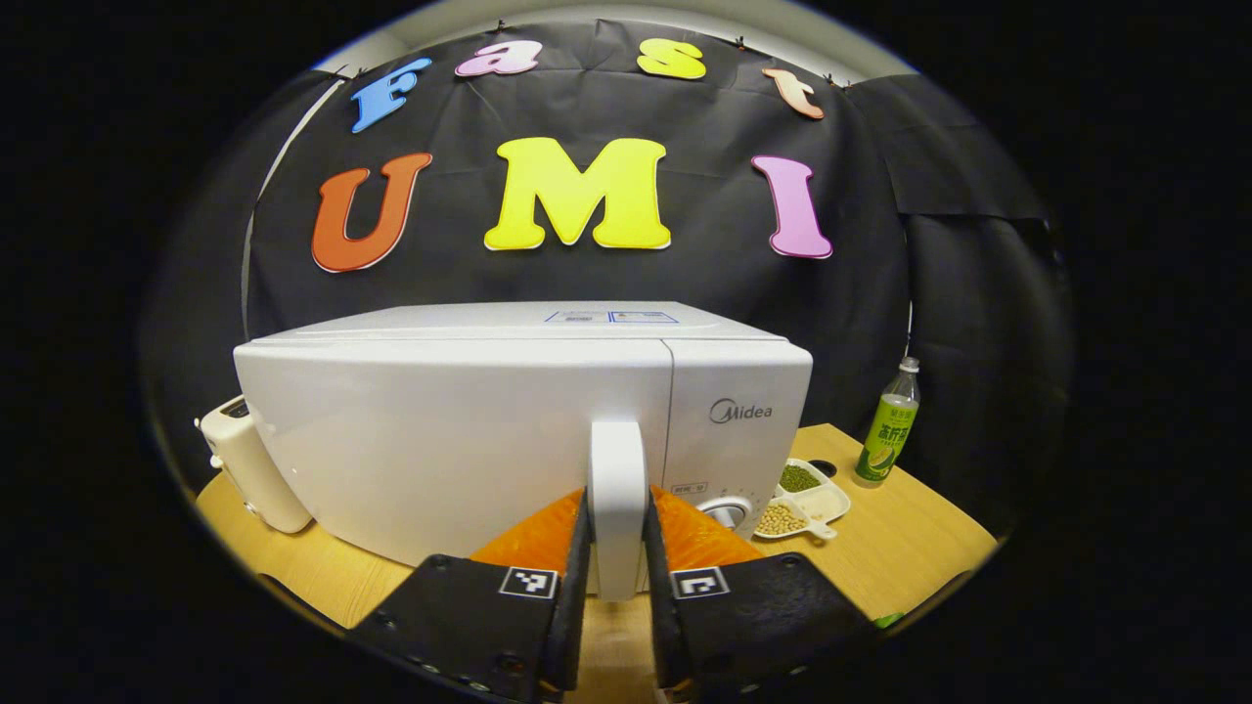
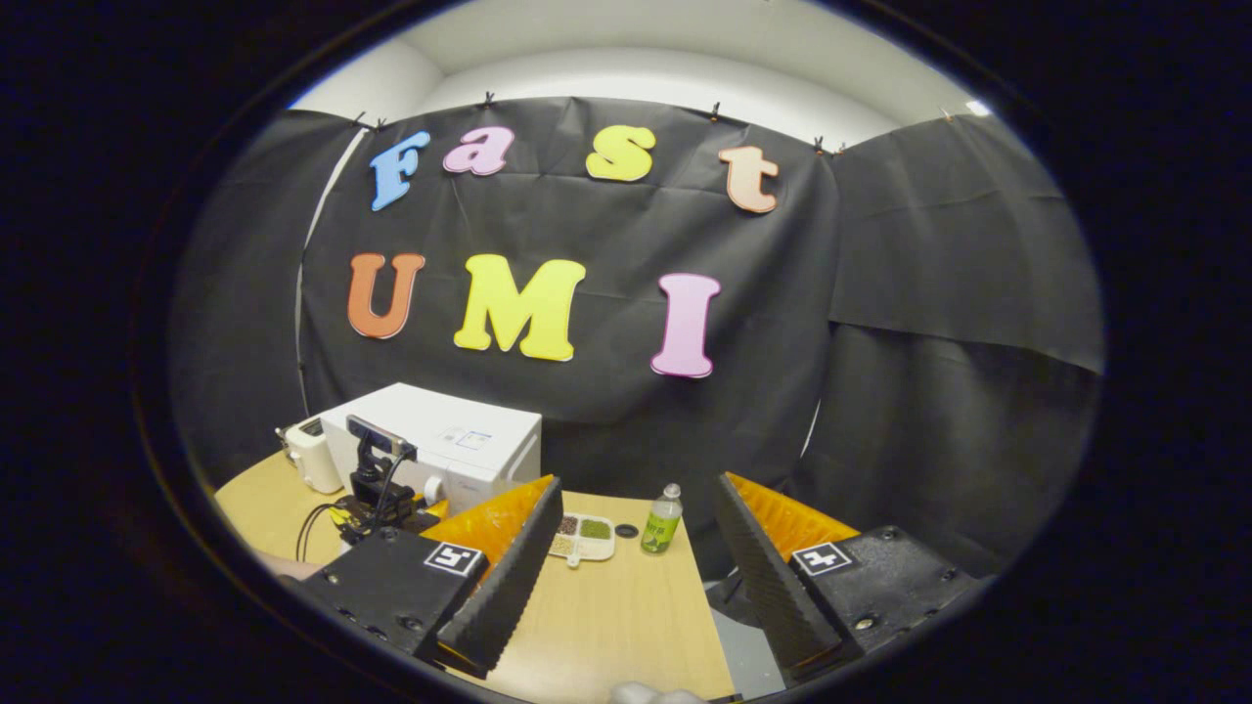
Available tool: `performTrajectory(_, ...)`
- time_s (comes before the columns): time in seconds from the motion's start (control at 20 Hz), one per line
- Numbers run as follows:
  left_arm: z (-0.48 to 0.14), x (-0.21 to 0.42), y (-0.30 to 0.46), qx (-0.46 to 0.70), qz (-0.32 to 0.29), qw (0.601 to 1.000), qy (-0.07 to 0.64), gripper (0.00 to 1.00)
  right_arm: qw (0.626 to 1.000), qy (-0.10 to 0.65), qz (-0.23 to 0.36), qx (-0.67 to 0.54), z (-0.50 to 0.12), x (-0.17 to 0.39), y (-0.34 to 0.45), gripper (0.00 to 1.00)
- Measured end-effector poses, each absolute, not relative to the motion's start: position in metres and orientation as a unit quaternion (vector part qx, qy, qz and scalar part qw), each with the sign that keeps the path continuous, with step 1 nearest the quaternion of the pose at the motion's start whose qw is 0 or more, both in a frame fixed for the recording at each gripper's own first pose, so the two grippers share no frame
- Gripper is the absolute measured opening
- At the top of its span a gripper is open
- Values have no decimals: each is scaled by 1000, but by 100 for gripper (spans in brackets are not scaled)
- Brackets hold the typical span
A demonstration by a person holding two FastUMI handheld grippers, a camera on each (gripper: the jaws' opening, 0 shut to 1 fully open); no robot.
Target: Open the microwave oven with the left hand, put the food in, and close the microwave oven.
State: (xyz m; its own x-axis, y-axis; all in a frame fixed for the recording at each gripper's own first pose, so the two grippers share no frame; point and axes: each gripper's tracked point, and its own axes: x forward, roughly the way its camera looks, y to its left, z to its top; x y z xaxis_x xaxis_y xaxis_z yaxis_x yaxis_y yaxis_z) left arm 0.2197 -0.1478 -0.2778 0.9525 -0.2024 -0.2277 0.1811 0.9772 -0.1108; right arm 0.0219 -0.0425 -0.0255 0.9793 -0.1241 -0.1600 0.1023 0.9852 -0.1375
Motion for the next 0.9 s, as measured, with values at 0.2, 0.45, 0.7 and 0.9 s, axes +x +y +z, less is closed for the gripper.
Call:
performTrajectory(0.2, -275, 214, -148, -42, -92, 988, 120, 13, 993, 88, -50, -61, -29, 20, -38, 99)
performTrajectory(0.45, -274, 210, -148, -58, -109, 984, 129, 6, 994, 84, -45, -61, -28, 18, -36, 99)
performTrajectory(0.7, -274, 175, -138, -50, -122, 984, 119, 6, 994, 76, -38, -67, -28, 17, -33, 99)
performTrajectory(0.9, -277, 131, -119, -44, -141, 981, 125, 6, 996, 71, -12, -61, -30, 21, -18, 100)
